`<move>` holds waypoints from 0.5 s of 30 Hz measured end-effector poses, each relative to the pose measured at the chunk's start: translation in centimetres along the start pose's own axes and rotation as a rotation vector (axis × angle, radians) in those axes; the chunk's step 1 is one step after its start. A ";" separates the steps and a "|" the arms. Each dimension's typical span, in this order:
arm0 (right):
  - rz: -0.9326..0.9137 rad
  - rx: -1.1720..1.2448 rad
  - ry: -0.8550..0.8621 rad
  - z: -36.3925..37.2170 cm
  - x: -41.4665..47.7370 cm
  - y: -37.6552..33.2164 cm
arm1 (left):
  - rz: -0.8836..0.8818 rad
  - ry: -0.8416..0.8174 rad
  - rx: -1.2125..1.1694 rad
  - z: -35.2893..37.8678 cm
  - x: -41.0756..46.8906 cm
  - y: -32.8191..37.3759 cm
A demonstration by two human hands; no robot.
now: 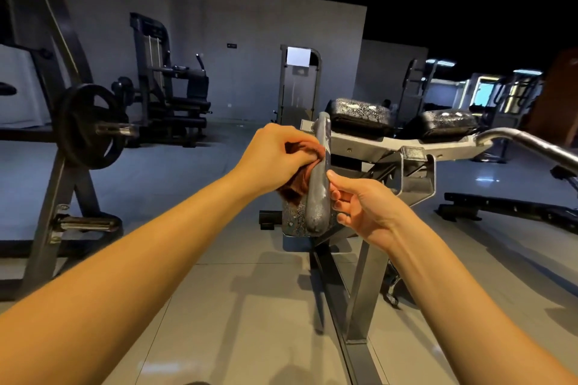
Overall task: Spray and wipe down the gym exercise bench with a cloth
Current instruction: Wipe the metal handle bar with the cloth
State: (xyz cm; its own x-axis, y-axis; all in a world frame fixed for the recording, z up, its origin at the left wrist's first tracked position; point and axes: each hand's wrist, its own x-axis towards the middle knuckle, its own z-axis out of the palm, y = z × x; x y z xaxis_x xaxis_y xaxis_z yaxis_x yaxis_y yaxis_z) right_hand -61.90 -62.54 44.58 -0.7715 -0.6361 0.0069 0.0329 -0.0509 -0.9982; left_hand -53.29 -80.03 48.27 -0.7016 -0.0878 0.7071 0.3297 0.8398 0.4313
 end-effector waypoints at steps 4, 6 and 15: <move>-0.019 0.011 0.012 0.1 0.0 0.1 | 0.093 -0.128 -0.008 -1.8 -4.3 1.5; -0.024 0.018 0.005 0.1 0.0 0.1 | 0.118 -0.270 -0.102 -3.3 -6.6 2.5; -0.024 0.117 -0.019 0.4 -0.2 0.7 | 0.044 -0.089 0.058 -0.8 0.7 0.7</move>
State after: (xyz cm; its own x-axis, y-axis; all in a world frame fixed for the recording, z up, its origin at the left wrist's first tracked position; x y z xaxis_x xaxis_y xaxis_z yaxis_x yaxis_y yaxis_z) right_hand -61.44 -62.79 43.86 -0.7606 -0.6484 0.0331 0.0896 -0.1552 -0.9838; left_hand -53.07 -79.92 49.49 -0.7414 -0.0048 0.6711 0.3257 0.8717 0.3660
